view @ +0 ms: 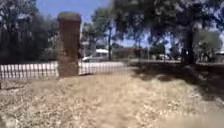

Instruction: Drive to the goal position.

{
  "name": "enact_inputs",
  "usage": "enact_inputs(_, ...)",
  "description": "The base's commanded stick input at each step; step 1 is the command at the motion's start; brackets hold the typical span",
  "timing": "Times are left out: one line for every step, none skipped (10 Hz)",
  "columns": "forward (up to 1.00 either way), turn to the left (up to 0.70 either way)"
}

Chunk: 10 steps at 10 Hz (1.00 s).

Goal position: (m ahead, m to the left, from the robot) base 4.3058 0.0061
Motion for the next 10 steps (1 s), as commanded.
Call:
enact_inputs(0.70, -0.35)
enact_inputs(0.70, -0.35)
enact_inputs(0.70, -0.35)
enact_inputs(0.70, -0.35)
enact_inputs(0.70, -0.35)
enact_inputs(0.70, -0.35)
enact_inputs(0.70, -0.35)
enact_inputs(0.70, -0.35)
enact_inputs(0.70, -0.35)
enact_inputs(0.70, -0.35)
